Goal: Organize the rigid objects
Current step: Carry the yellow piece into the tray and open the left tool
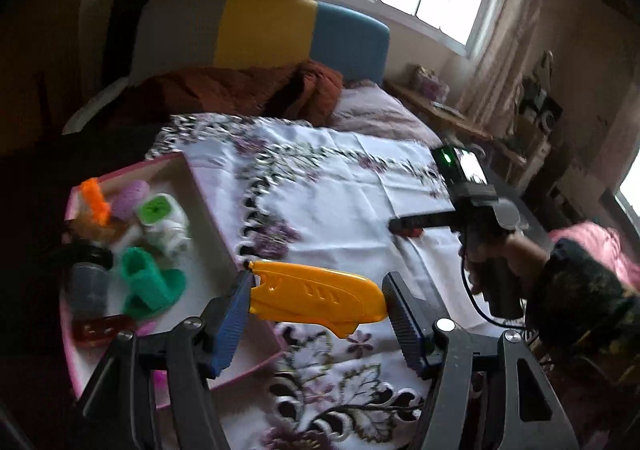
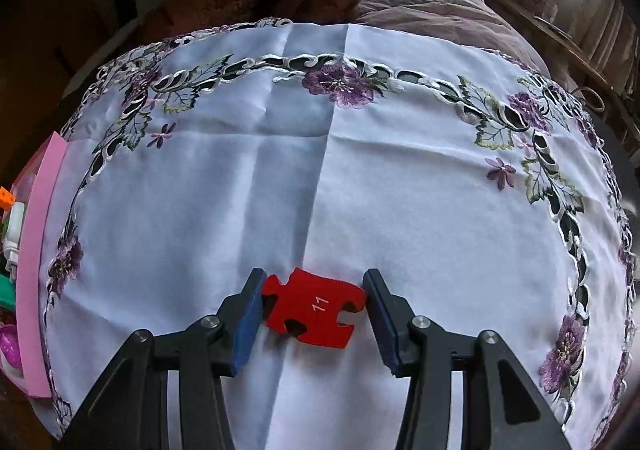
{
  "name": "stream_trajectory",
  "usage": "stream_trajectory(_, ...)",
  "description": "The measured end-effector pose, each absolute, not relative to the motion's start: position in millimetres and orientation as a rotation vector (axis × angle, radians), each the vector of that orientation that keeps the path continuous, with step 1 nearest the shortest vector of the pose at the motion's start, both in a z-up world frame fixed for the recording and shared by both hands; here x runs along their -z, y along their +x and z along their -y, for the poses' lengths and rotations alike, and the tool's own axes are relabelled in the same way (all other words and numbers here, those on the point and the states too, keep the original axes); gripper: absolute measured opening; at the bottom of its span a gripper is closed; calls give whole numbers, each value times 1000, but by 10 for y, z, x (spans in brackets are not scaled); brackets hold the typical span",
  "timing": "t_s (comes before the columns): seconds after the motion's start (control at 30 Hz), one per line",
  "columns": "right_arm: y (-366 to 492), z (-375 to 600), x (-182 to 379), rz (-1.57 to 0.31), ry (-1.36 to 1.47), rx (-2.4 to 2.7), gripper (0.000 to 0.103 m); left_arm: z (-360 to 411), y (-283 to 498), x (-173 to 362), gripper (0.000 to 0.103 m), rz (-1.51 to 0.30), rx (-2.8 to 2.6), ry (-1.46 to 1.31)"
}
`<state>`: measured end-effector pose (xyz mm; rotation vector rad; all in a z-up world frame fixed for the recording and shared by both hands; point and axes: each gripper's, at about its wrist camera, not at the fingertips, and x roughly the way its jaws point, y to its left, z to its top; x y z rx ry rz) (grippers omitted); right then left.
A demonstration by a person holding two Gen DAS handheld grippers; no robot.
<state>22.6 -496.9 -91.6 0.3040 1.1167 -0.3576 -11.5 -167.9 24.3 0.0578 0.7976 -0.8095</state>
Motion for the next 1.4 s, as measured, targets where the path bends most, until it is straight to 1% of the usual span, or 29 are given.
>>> stream_trajectory(0.27, 238, 4960, 918, -1117, 284, 354, 50, 746, 194, -339, 66, -781, 609, -58)
stream_trajectory(0.33, 242, 4952, 917, -1117, 277, 354, 50, 523, 271, -264, 66, -800, 547, -81)
stream_trajectory(0.5, 255, 4939, 916, -1114, 268, 365, 50, 237, 369, 24, 66, -875, 462, -108)
stream_trajectory(0.9, 257, 4939, 918, -1114, 260, 367, 50, 529, 424, 540, 67, -989, 476, -36)
stream_trajectory(1.17, 265, 4942, 919, -1114, 257, 365, 50, 490, 400, 406, 74, -920, 449, -24)
stream_trajectory(1.33, 267, 4956, 885, -1106, 276, 364, 49, 434, 382, 272, 74, -872, 419, -16)
stream_trajectory(1.4, 231, 4966, 793, -1059, 286, 371, 49, 417, 370, 218, 75, -855, 409, -16)
